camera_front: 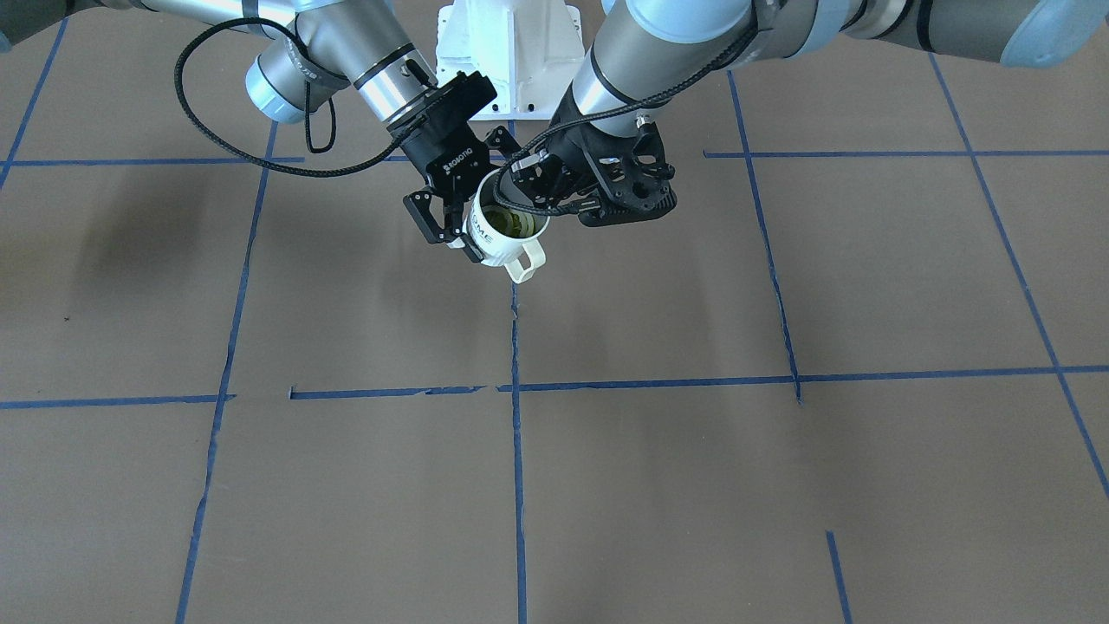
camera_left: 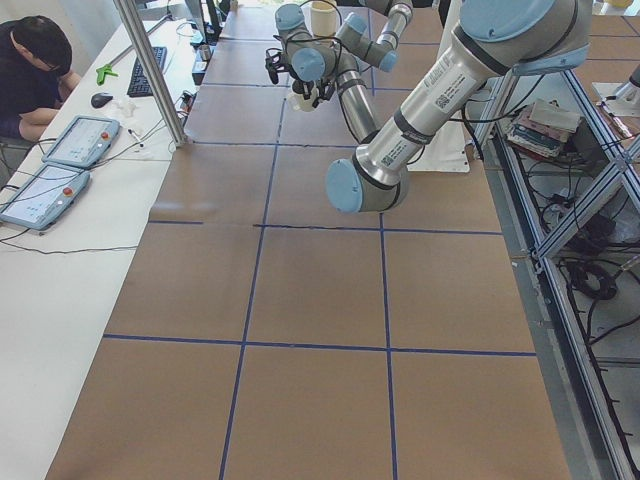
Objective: Left arm hands cup to right arm to dump lemon
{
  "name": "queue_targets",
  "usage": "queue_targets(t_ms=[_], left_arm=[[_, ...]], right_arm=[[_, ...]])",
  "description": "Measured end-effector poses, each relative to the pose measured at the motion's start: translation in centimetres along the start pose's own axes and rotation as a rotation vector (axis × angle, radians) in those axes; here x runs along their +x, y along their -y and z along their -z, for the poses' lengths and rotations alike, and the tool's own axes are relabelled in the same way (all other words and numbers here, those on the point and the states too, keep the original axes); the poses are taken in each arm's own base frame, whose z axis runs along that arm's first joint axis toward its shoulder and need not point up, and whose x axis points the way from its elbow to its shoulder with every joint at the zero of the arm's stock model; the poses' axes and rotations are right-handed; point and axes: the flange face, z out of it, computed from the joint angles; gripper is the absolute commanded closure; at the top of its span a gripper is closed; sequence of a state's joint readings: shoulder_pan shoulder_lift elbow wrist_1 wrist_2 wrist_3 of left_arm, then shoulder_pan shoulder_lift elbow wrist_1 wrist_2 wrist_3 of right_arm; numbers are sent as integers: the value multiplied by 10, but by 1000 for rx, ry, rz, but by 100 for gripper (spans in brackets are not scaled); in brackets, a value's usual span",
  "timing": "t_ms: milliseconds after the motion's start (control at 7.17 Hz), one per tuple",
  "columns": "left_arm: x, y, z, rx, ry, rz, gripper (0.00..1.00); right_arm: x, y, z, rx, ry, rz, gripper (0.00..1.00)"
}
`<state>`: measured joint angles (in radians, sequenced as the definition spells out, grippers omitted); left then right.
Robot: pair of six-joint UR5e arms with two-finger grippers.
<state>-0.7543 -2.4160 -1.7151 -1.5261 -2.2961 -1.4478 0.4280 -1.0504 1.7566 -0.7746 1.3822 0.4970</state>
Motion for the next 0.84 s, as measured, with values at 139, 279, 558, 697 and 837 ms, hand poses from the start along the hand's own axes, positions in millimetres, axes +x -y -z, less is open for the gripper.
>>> queue_targets(t_ms=[139, 279, 558, 697, 837], left_arm=[[1, 0, 1, 0, -9, 12, 68], [1, -1, 1, 1, -15, 15, 1], [0, 0, 4, 3, -19, 18, 0], [-2, 5, 10, 2, -24, 24, 0], [-7, 14, 24, -6, -33, 37, 0]], right_arm=[[0, 0, 0, 1, -2, -3, 63], [0, 2, 1, 5, 0, -8, 64], [-1, 3, 2, 9, 2, -12, 64], [0, 2, 2, 7, 0, -12, 64], [2, 1, 2, 6, -2, -12, 64]])
